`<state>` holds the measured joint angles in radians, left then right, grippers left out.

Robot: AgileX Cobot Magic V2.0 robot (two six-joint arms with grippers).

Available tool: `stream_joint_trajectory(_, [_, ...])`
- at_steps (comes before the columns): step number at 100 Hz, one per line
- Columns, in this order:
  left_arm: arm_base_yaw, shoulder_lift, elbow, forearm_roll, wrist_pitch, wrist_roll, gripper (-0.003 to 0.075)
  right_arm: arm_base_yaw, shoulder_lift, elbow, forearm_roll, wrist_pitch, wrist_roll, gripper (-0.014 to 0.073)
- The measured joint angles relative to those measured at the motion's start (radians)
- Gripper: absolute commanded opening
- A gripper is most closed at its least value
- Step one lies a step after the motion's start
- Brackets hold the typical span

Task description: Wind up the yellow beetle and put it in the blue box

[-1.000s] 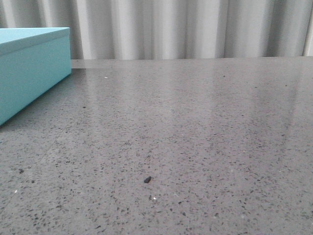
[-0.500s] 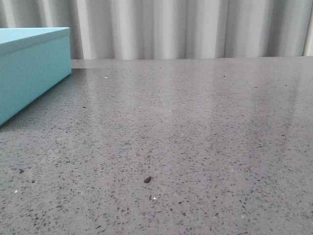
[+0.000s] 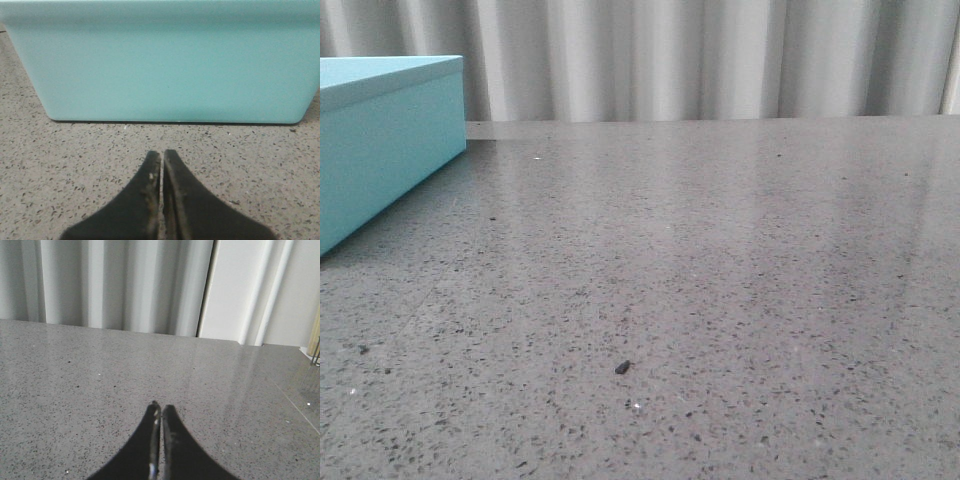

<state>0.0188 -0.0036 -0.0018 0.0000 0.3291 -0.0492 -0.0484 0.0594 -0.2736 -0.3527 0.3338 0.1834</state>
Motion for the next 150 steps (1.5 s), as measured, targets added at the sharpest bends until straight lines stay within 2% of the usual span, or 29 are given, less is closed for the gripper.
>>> stream_joint_trajectory(11, [0.0, 0.0, 0.0, 0.0, 0.0, 0.0, -0.0021, 0.0, 0.0, 0.045, 0.017, -0.07, 0.0, -0.0043])
stream_joint_trajectory(27, [0.0, 0.0, 0.0, 0.0, 0.0, 0.0, -0.0021, 0.0, 0.0, 0.17, 0.116, -0.32, -0.009, -0.0043])
stream_joint_trajectory(42, [0.0, 0.0, 0.0, 0.0, 0.0, 0.0, -0.0021, 0.0, -0.032, 0.278, 0.326, -0.403, -0.173, -0.0043])
stream_joint_trajectory(55, [0.0, 0.0, 0.0, 0.0, 0.0, 0.0, -0.0021, -0.025, -0.067, 0.283, 0.399, -0.376, -0.238, -0.0043])
stream_joint_trajectory(71, [0.0, 0.0, 0.0, 0.0, 0.0, 0.0, -0.0021, -0.081, -0.071, 0.283, 0.404, -0.211, -0.254, -0.0043])
stream_joint_trajectory(91, [0.0, 0.0, 0.0, 0.0, 0.0, 0.0, -0.0021, -0.09, -0.071, 0.283, 0.401, -0.019, -0.261, -0.0043])
stream_joint_trajectory(150, [0.0, 0.0, 0.0, 0.0, 0.0, 0.0, -0.0021, -0.09, -0.071, 0.283, 0.395, -0.012, -0.261, -0.0043])
